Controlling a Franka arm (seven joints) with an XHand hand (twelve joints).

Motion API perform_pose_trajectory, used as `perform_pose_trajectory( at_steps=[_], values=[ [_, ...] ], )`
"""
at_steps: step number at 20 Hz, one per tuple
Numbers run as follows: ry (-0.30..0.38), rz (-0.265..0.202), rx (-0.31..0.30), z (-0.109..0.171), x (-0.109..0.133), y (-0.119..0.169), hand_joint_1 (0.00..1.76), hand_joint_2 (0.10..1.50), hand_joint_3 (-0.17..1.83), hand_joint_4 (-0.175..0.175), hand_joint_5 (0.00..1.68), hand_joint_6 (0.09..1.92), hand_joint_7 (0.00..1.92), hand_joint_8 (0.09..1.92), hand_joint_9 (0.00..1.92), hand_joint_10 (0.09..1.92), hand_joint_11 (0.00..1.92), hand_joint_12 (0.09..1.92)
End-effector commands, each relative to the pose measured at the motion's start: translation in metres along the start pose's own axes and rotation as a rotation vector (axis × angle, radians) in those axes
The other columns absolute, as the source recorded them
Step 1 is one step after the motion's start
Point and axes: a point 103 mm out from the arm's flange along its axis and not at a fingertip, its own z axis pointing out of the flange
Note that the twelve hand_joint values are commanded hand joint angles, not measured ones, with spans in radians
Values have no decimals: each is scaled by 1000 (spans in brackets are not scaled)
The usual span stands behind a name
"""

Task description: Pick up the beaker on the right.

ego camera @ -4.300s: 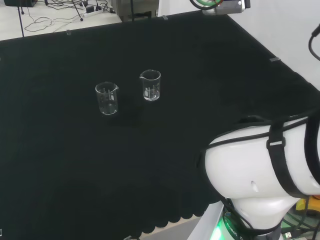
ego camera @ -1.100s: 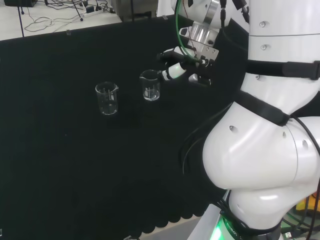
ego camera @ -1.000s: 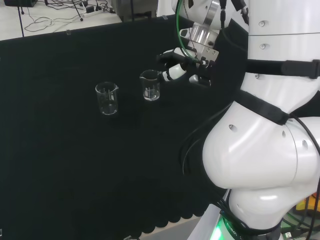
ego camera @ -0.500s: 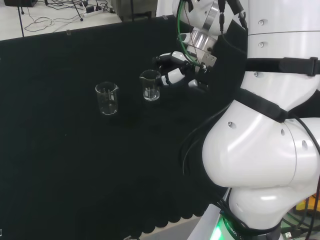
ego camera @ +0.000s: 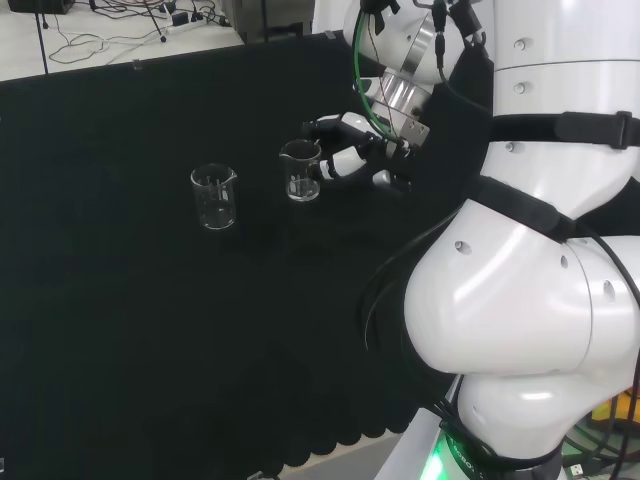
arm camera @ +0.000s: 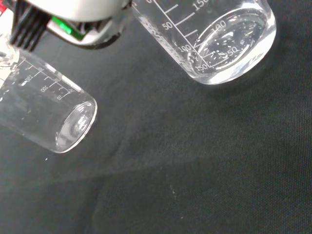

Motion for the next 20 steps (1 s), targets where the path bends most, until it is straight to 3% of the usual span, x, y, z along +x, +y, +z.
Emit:
perform_pose_trajectory(
  at_steps=[1, 20],
  values=[
    [30, -7, -28, 5, -7, 7, 876, 513, 645, -20, 474, 87, 263, 597, 404, 607, 0, 1378],
    [111, -52, -101, 18, -9, 18, 906, 494, 648, -27, 493, 87, 340, 624, 441, 603, 0, 1372]
  ],
)
